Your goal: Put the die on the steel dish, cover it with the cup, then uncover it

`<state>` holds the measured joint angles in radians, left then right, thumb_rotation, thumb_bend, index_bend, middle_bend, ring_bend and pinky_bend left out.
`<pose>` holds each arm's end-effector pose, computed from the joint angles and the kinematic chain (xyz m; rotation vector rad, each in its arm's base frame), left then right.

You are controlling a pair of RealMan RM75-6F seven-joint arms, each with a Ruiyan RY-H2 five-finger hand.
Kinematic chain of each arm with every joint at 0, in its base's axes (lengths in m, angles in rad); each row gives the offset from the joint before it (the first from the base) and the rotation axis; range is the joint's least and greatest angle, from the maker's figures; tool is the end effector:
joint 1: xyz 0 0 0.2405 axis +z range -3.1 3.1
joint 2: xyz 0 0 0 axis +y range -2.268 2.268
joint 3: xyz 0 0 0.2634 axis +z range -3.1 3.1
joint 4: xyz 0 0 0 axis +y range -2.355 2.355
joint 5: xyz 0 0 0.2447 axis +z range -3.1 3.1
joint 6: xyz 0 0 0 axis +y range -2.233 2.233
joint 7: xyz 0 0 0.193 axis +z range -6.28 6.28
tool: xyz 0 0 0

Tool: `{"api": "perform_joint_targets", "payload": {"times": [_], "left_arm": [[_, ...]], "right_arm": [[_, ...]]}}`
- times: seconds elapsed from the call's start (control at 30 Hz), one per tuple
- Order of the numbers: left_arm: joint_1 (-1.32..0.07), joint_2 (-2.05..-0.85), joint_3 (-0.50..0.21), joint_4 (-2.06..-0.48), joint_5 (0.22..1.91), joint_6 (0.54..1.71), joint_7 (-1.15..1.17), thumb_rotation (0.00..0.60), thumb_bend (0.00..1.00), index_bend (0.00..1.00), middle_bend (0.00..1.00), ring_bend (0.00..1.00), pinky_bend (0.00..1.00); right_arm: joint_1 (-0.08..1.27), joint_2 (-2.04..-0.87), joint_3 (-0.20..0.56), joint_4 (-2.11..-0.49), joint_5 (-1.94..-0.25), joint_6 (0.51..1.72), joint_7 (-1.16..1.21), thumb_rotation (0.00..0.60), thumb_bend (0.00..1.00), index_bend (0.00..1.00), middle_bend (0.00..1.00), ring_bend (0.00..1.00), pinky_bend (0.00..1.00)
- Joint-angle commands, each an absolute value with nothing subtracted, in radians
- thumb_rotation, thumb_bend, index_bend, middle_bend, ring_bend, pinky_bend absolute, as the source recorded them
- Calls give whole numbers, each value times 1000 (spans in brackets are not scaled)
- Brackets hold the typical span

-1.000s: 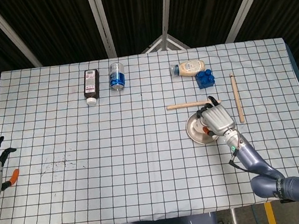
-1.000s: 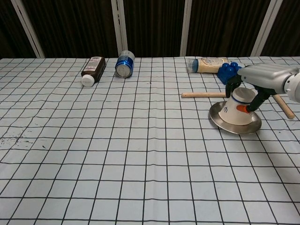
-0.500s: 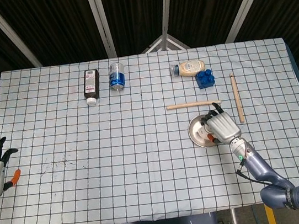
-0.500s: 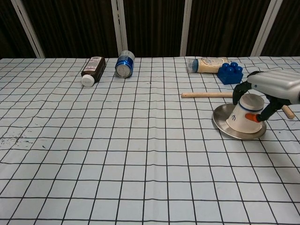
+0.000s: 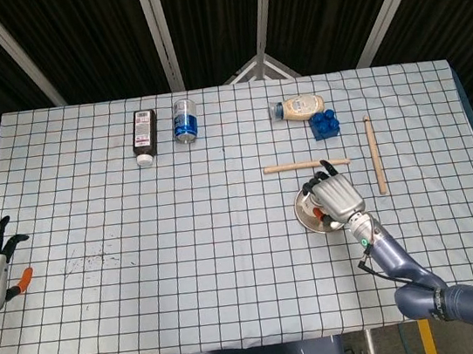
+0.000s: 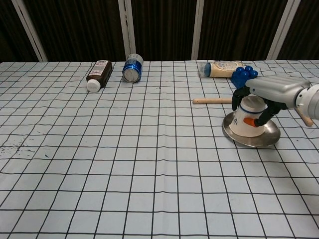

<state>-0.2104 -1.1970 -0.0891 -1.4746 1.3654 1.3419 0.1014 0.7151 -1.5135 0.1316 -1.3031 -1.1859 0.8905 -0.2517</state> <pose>-0.3512 0.2882 0.1131 -1.4258 -0.8449 -0.7606 -0.2067 -0.4209 -0.0522 1.8788 -0.8789 0.7751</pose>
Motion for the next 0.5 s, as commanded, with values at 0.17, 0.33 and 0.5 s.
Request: {"api": "perform_joint_targets", "payload": {"times": [0.17, 0.33, 0.5], "left_arm": [[-209, -1196, -90, -1476, 1364, 1343, 99, 600, 467, 267, 0, 0, 99], [-212, -1199, -87, -1476, 1366, 1337, 104, 600, 467, 268, 0, 0, 99], [-212, -1200, -87, -1477, 1366, 1340, 110, 600, 467, 268, 0, 0, 99]], "right_arm": [[708, -1508, 148, -1256, -1163, 882, -216, 600, 408, 396, 508, 239, 0], [678, -1489, 134, -1246, -1171, 898, -180, 600, 409, 396, 508, 239, 0], [654, -1473, 116, -1252, -1191, 910, -151, 600, 408, 396, 508, 239, 0]]}}
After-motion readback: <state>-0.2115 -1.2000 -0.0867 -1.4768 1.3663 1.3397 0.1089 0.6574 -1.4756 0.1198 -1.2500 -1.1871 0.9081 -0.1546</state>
